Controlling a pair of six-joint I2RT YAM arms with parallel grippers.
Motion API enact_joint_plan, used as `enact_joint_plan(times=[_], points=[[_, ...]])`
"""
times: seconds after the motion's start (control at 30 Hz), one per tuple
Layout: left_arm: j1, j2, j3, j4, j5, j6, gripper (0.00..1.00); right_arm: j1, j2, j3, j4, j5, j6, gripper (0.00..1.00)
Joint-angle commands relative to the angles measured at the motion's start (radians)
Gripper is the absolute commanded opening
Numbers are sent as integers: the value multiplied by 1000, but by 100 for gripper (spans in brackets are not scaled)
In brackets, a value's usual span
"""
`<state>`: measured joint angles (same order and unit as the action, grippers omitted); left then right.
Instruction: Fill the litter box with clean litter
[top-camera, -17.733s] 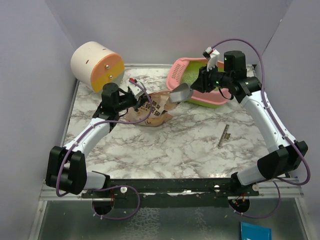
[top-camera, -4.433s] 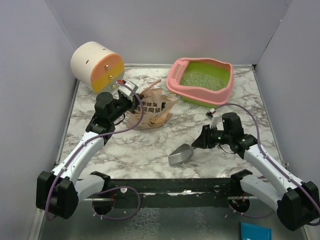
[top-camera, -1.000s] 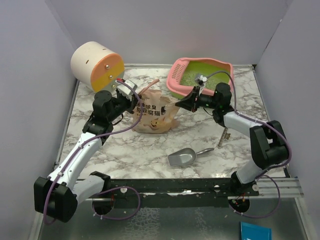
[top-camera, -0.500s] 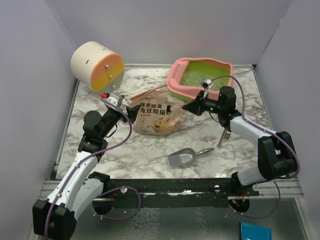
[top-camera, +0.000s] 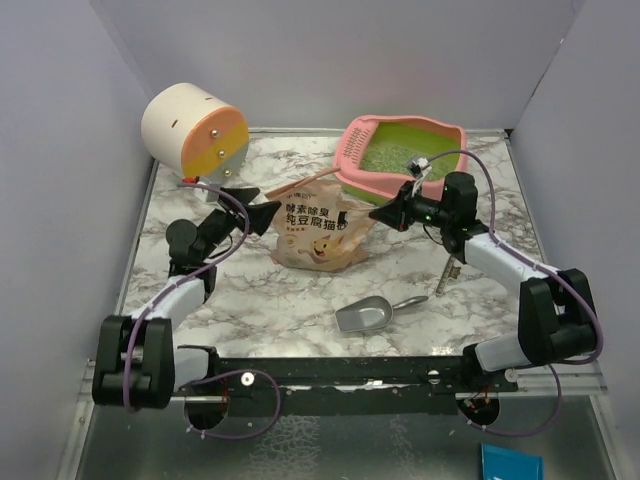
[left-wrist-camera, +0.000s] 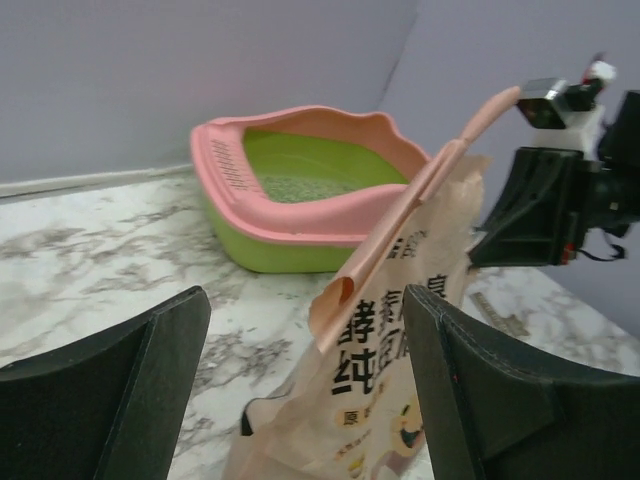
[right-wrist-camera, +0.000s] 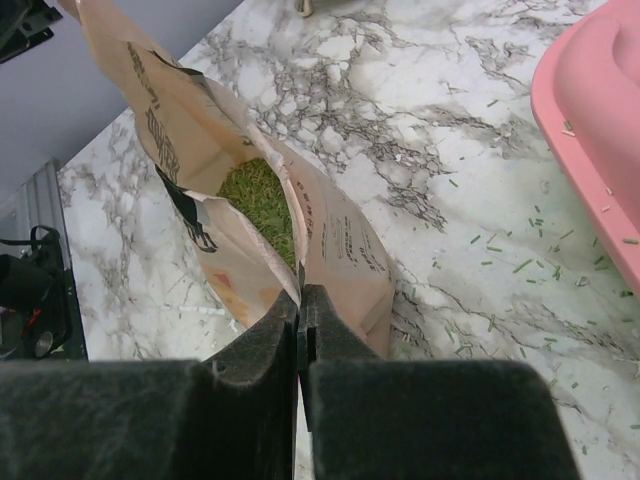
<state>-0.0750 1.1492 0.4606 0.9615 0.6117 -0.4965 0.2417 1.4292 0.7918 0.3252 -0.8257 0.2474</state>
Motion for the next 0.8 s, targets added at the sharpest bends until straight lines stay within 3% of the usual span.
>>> enact_joint_plan(times=[0.0, 0.17, 0.33, 0.37, 0.47, 0.5, 0.67, 0.77], points=[[11, 164, -39, 557, 218, -322, 80, -18, 23, 45, 60, -34, 11, 1], [12, 343, -11, 805, 287, -497, 70, -19, 26, 46, 64, -39, 11, 1], [14, 401, 45, 802, 277, -502, 54, -19, 28, 47, 67, -56, 10, 1], [14, 407, 59, 775, 285, -497, 47, -19, 27, 47, 63, -50, 10, 1], [26, 439, 136, 648, 361, -501, 5, -19, 20, 52, 48, -33, 9, 1], [39, 457, 161, 633, 391, -528, 0, -19, 18, 52, 41, -26, 8, 1], [122, 579, 296, 652, 563, -807, 0, -49, 4, 53, -9, 38, 54, 1], [164, 606, 294, 668, 578, -880, 0, -115, 34, 45, -2, -42, 158, 1]])
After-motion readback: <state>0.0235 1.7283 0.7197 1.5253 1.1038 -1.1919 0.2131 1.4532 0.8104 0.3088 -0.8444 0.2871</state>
